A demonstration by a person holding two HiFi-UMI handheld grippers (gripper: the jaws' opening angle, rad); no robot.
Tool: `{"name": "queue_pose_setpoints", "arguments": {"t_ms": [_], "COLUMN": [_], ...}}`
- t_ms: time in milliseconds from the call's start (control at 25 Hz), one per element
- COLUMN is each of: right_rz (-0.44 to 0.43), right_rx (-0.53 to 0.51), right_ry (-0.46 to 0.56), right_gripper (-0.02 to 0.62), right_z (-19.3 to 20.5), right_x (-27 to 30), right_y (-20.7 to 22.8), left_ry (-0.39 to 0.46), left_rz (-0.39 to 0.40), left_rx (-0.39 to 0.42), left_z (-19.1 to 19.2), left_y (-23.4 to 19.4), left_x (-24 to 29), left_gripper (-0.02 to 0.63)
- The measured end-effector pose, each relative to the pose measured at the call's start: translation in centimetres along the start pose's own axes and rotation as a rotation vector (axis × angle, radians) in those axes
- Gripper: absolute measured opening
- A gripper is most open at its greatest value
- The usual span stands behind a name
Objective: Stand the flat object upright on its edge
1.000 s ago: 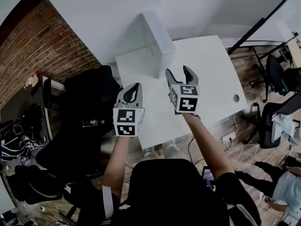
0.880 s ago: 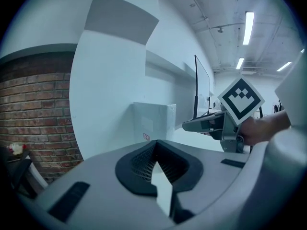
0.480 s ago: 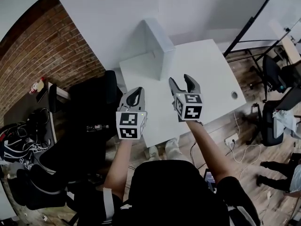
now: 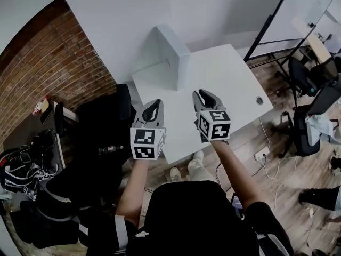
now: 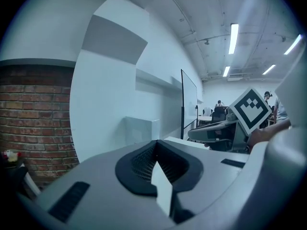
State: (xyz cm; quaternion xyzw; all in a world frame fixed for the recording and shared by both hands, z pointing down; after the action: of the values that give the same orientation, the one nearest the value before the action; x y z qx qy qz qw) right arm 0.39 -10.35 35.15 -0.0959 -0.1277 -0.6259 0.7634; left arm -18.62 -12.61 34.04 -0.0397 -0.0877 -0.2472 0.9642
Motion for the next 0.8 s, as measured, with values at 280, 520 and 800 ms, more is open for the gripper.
{"name": "queue_pose_setpoints", "arguments": {"t_ms": [280,520,800], "right_rz": [-0.009,-0.040,-0.081], "right_rx": [-0.050,-0.077,-0.050], "right_ry": [0.044,0.104,0.138], "right_gripper": [0.053,0.041,0.040], "right_z": [-0.5,-1.5,-3.0], "right_x": [-2.7,-5.0,-7.1], "right_y": [-0.9,-0.5,1.6], "left_ry": [0.030,0.069,0.082], "left_rz": [0.008,0.015,0.010], "left_rx": [0.019,0.057,0.075], "left_z": [-1.0,-2.5,-4.4], "left_y": [1.0,2.5,5.4], "left_x": [-1.8,-1.8,-1.0], "left_gripper": [0.012,0.012,0.012]}}
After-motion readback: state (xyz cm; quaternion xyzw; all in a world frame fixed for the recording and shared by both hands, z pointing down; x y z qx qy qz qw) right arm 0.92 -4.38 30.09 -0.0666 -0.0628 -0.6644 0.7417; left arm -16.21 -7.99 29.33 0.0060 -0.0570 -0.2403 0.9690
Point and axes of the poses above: the fingertips, and each gripper's own axes: x forward along the fingers, y to its right, z out of its underside, the point moved 6 cm from there along -x, backward along the fingers, and after that the axes turned 15 degrees about z, right-handed, at the moved point
